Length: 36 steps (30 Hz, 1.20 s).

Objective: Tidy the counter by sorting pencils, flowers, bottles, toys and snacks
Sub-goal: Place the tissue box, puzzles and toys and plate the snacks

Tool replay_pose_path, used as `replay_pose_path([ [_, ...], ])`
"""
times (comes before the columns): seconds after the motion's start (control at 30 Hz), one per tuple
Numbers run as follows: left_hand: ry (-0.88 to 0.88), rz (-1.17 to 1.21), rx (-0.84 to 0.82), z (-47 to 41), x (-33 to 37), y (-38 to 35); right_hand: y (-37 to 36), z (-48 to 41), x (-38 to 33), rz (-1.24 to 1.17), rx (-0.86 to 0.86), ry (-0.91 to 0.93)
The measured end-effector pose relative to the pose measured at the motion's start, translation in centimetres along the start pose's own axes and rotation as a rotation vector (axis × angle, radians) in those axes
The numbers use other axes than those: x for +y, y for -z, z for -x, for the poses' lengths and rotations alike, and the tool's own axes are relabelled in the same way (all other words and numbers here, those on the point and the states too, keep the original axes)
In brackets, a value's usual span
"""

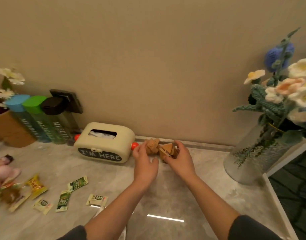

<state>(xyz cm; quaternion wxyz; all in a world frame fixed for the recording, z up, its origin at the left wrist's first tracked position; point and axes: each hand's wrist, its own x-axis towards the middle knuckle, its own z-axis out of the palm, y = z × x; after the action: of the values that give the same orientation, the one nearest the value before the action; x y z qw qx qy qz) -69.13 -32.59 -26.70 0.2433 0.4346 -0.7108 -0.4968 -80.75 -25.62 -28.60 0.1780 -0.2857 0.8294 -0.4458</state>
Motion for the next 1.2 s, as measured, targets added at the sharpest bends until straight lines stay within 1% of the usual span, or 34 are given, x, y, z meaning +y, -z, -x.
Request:
replay_pose_path([
  [0.23,0.027,0.075,-0.019,0.9,-0.3,0.7,0.8,2.0,0.6,-0.039,0.018,-0.019],
  [0.4,0.026,0.133,-0.087,3.8,-0.8,2.1,2.0,6.2,0.1,-0.129,0.01,-0.003],
  [0.5,-0.007,0.169,-0.161,6.4,-1.3,3.5,2.3,9.5,-0.6,-0.197,-0.046,-0.001],
  [0.63,-0.011,0.161,-0.209,9.5,-2.5,5.7,2.3,13.9,-1.3,-0.186,-0.141,-0.021],
  [0.73,-0.018,0.147,-0.202,11.4,-3.7,7.1,1.8,16.8,-1.6,-0.145,-0.209,-0.035],
  [0.9,-0.035,0.111,-0.202,14.8,-6.1,9.0,1.0,20.3,-1.6,-0.023,-0.403,-0.079],
  [1.03,-0.033,0.083,-0.207,17.2,-7.9,10.2,0.4,22.1,-1.7,0.068,-0.546,-0.161],
  [1.1,-0.036,0.074,-0.216,18.1,-8.5,10.8,0.3,23.0,-1.6,0.057,-0.561,-0.21],
  [1.2,0.022,0.07,-0.256,18.9,-9.3,11.7,0.4,24.1,-1.4,0.067,-0.524,-0.242],
])
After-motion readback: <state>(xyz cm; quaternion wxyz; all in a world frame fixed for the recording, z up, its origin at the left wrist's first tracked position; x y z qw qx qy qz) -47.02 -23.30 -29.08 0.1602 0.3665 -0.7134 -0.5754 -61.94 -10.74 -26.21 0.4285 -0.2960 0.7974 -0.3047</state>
